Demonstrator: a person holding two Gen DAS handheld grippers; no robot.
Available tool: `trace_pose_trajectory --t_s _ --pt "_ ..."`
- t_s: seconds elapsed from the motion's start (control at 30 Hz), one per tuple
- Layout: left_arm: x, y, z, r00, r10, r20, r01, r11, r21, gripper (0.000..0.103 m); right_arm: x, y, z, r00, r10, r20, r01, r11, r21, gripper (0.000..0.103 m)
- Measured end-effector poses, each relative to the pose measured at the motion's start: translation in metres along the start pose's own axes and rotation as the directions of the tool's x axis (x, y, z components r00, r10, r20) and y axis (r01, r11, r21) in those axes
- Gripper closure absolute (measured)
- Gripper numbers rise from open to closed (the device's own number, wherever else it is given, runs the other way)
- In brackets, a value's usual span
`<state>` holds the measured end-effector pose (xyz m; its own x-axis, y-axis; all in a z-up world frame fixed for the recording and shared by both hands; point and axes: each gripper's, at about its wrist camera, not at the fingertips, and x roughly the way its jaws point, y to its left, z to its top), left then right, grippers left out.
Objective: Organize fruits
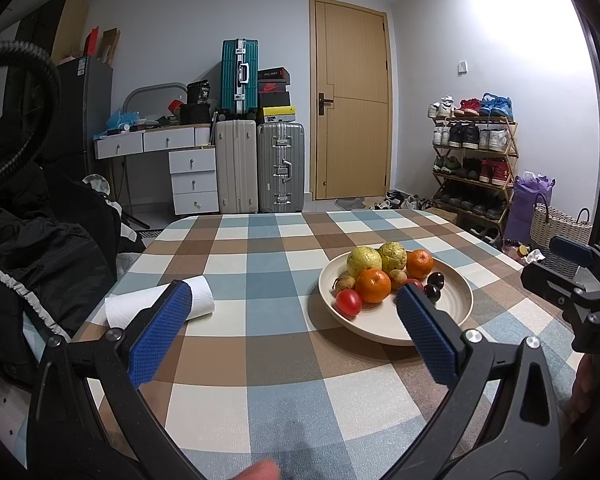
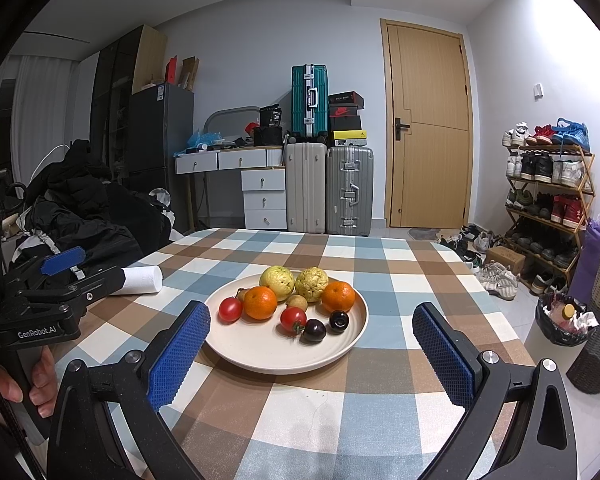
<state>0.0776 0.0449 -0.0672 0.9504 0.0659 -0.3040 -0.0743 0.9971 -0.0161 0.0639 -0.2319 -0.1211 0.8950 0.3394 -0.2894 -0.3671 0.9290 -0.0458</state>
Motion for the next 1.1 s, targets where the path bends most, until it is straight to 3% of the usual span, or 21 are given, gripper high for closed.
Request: trace_pose_trajectory --t_s 1.1 --pt "-0.0002 -0.0020 0.0003 1.000 -0.004 -0.001 0.004 1.000 0.004 0.001 0.0002 -0.0006 -0.0012 1.000 0.002 -0.007 -0.002 1.000 0.003 0.000"
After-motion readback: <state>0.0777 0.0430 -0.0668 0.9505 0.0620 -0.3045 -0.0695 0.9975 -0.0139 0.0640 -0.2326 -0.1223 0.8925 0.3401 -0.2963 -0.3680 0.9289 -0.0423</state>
